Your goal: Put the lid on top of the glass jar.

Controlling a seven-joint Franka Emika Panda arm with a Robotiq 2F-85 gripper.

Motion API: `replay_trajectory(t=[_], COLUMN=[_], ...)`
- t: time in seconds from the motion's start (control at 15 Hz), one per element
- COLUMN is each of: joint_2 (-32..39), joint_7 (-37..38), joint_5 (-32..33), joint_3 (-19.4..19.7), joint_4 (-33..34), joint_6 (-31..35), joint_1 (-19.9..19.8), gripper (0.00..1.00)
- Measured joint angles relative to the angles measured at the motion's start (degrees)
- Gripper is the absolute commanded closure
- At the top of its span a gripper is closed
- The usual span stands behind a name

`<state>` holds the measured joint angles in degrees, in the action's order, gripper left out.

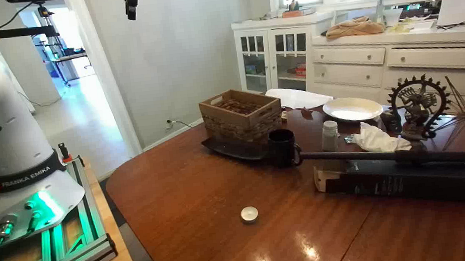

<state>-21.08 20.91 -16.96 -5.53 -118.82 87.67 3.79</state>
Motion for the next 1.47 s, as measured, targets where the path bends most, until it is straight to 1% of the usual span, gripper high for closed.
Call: replay_trajectory(t=[0.87, 1.07, 1.27, 1.47], joint_2=[0.0, -0.2, -0.6, -1.4], joint_7=[0.5, 6.1, 10.8, 14.4], joint_5=[0.6, 6.1, 11.9, 17.4], joint_3=[-0.1, -1.0, -1.0, -0.6], joint_4=[0.0, 0.2, -0.3, -1.9], joint_6=[-0.1, 0.0, 0.4, 3.1], joint_1=[-0.2, -2.0, -4.7, -7.8], gripper=[0.0, 0.0, 0.0, 0.0])
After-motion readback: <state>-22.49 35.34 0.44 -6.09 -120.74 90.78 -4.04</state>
